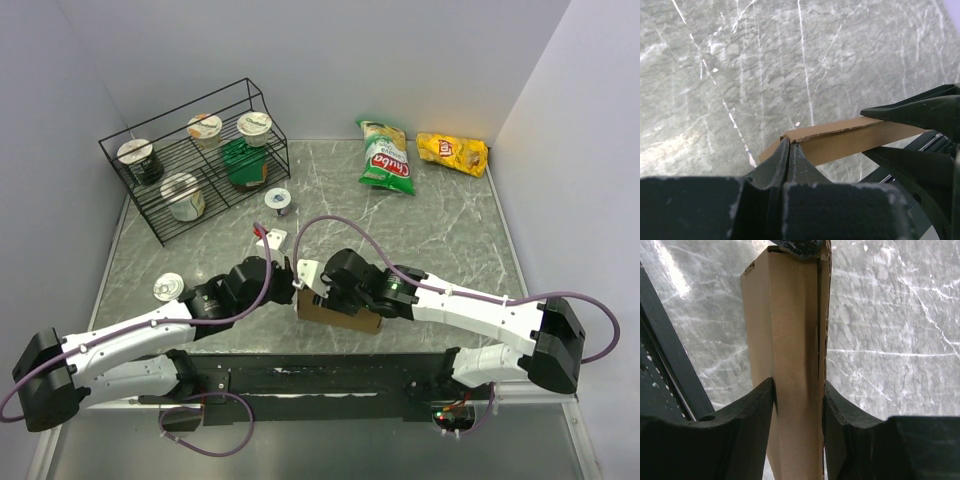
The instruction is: Fold the paper box
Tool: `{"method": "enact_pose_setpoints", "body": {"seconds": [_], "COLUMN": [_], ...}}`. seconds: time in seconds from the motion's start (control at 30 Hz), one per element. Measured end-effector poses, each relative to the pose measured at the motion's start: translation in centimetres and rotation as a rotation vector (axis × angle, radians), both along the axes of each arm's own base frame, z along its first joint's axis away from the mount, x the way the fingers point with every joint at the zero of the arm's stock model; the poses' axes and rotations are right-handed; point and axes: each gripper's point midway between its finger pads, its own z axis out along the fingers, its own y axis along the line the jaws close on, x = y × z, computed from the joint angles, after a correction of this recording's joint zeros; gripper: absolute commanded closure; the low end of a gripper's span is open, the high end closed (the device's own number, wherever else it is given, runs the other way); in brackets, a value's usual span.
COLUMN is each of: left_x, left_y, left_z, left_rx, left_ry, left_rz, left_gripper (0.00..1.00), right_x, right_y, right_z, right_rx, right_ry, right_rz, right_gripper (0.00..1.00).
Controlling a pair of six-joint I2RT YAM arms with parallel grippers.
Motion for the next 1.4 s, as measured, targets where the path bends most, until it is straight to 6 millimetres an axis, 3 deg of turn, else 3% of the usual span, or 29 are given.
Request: {"method": "enact_pose_setpoints", "body": {"seconds": [0.67, 1.4], "left_x": [-1.5, -2.5], "left_y": [-2.4, -1.9], "left_z": [-0.4, -0.3], "left_rx": [-0.141, -0.201], "left_ry": [0.010, 0.082], "left_rz": [0.139, 0.201], "left_gripper": [0.99, 0.99], "right_x": [-0.4, -0.4], "right_y": [-2.3, -2.4], "right_z": [-0.1, 0.0], "right_rx": [-0.053, -0.042], "right_ry": [-0.034, -0.053], "right_rz": [0.015, 0.062], "right_gripper": [0.59, 0.59]}}
